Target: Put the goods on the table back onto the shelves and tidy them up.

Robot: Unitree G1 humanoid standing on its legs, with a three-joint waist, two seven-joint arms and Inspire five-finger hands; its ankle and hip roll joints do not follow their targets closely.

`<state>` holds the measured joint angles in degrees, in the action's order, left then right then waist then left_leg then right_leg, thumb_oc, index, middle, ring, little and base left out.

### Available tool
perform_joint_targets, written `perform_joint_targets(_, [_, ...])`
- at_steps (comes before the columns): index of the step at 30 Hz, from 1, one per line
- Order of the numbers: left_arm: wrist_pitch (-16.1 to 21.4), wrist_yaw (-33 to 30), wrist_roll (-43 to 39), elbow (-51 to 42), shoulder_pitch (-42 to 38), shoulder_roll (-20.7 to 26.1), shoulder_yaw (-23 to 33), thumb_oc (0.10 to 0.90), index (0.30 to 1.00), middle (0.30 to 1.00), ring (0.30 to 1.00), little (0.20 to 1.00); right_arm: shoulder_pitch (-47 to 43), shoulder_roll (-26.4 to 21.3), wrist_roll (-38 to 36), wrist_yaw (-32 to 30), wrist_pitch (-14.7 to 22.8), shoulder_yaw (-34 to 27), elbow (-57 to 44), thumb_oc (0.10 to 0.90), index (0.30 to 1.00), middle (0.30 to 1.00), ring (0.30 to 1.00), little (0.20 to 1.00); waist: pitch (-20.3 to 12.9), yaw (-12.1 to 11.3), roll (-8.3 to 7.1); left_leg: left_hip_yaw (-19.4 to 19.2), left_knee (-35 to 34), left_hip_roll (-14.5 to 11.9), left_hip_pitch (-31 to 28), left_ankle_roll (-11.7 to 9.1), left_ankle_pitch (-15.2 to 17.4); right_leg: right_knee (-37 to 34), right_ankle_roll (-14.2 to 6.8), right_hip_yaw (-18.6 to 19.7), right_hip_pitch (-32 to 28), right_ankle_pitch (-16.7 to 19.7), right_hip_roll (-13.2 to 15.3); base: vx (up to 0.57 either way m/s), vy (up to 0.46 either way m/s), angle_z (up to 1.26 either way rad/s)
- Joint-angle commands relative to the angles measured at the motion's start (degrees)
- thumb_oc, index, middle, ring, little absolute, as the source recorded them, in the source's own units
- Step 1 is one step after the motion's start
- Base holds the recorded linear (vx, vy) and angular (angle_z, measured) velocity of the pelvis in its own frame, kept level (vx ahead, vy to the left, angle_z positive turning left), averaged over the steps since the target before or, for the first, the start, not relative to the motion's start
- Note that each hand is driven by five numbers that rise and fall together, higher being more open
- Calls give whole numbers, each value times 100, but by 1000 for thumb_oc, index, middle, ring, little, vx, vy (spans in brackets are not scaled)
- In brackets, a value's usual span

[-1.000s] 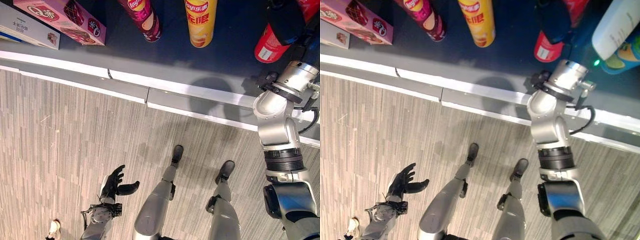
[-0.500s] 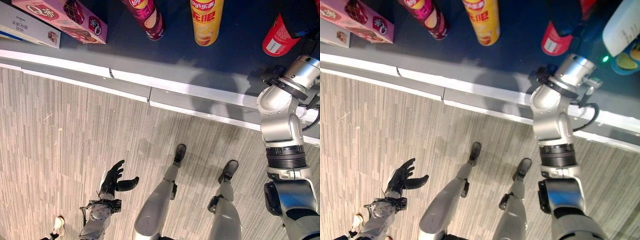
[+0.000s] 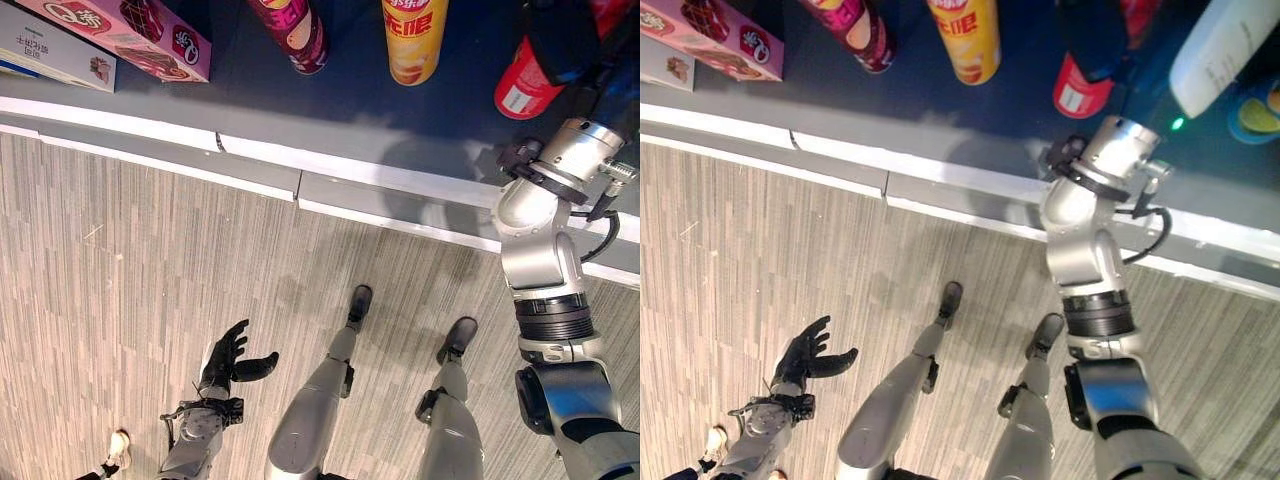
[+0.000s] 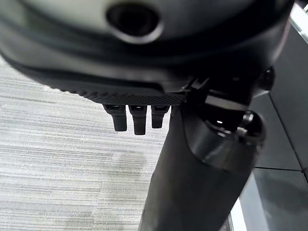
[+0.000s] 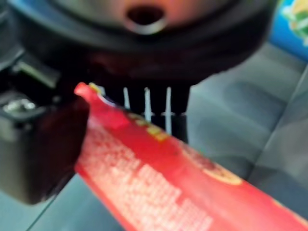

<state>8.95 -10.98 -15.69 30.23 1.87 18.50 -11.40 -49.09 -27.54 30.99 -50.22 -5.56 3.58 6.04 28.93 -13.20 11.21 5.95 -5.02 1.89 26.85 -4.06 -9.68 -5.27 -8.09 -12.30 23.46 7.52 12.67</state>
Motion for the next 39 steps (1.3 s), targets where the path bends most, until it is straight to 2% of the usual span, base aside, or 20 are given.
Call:
perform_joint_targets(1, [179,-326,-101,-337,398,332,-205,800,900,900,900,900,-471,-543,266,-226,458,100,-1013,400,300,300,300,300,86,109,497,196,688,-232,377,-106,662,1050,-403,51,-45,-763,618,0,0,0])
perform_joint_targets(21, [169,-324,-59,-291,352,331,-219,800,900,900,900,900,-591,-801,182,-379,334,44,-721,400,300,300,300,300,86,154,452,159,613,-250,296,-122,648,1009,-419,71,-67,-735,616,0,0,0])
perform_joint_targets(27, [160,-311,-52,-285,341,346,-224,800,900,900,900,900,-561,-748,148,-347,373,75,-745,400,300,300,300,300,86,159,436,167,642,-249,307,-121,661,1026,-413,83,-61,-745,608,-8,1,0])
perform_joint_targets(28, [155,-317,-60,-296,343,354,-216,800,900,900,900,900,-567,-741,133,-333,379,85,-752,660,691,691,691,691,86,160,438,172,664,-247,338,-116,631,1029,-410,86,-34,-710,608,-45,7,0])
perform_joint_targets(29, [153,-324,-60,-300,347,356,-214,800,900,900,900,900,-561,-739,133,-339,379,86,-752,776,865,865,865,865,86,161,437,173,671,-248,342,-115,636,1034,-408,89,-31,-714,608,0,0,0])
perform_joint_targets(30, [153,-327,-57,-296,353,358,-219,800,900,900,900,900,-560,-738,134,-345,383,91,-755,800,900,900,900,900,86,160,432,170,680,-252,315,-119,676,1052,-406,94,-51,-759,608,0,0,0])
perform_joint_targets(39, [143,-326,-63,-252,322,363,-272,800,900,900,900,900,-455,-645,89,-357,408,115,-737,800,900,900,900,900,85,185,391,124,857,-262,307,-114,754,1098,-401,108,-87,-749,613,-13,1,0])
